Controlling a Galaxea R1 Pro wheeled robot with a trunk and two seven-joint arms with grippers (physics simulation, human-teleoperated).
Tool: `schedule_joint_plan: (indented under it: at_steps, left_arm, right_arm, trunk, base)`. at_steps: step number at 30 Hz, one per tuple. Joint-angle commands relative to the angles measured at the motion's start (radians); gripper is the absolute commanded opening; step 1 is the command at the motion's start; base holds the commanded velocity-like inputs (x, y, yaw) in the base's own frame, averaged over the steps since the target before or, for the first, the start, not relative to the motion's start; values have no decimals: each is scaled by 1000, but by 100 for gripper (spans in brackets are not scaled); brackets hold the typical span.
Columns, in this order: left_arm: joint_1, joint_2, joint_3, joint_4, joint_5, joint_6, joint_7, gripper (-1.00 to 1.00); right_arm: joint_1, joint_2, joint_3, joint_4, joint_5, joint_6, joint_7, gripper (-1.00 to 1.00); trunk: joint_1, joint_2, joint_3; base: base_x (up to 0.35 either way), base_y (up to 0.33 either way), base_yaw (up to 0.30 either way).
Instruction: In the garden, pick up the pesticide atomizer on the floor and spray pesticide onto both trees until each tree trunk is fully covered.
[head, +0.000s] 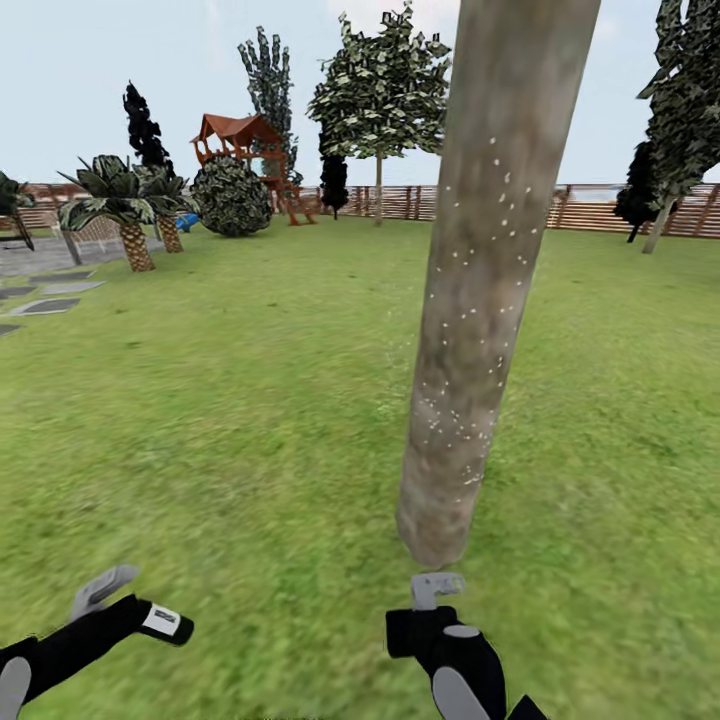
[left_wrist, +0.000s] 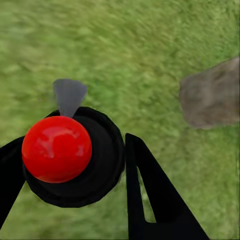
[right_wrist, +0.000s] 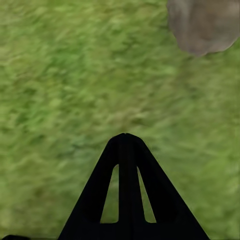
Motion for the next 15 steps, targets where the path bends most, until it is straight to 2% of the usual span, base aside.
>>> schedule_joint_plan:
  at_steps: [1, 2, 5, 7, 8, 10, 15]
  left_arm:
    - [2, -25, 3, -19, -10, -4, 0, -100]
    - [3, -56, 4, -37, -9, -12, 2, -100]
    - [3, -103, 20, -50, 2, -37, 5, -100]
    - [5, -126, 73, -50, 47, -93, 13, -100]
    - [8, -134, 100, -49, 74, -119, 26, -100]
    - [10, -144, 129, -48, 110, -150, 62, -100]
    - [10, -166, 147, -48, 132, -178, 109, -100]
  right_arm:
    - [0, -1, 10, -1, -8, 2, -11, -100]
    - [1, -1, 21, -1, -7, 2, -13, -100]
    - [3, -2, 30, 0, -3, 2, -17, -100]
    - [3, -2, 32, 0, 23, 2, -18, -100]
    - [3, -1, 33, 1, 44, 2, -18, -100]
    - [11, -1, 34, 1, 74, 2, -16, -100]
    - [32, -6, 32, 10, 95, 0, -12, -100]
  trunk:
    - [0, 0, -1]
    - [0, 0, -1]
    - [0, 0, -1]
    - [0, 0, -1]
    - [0, 0, -1]
    - [0, 0, -1]
    - [0, 0, -1]
  base:
    - [0, 0, 292]
    - [0, 0, 292]
    - [0, 0, 292]
    - [0, 0, 292]
    - [0, 0, 292]
    - [0, 0, 292]
    - [18, 0, 280]
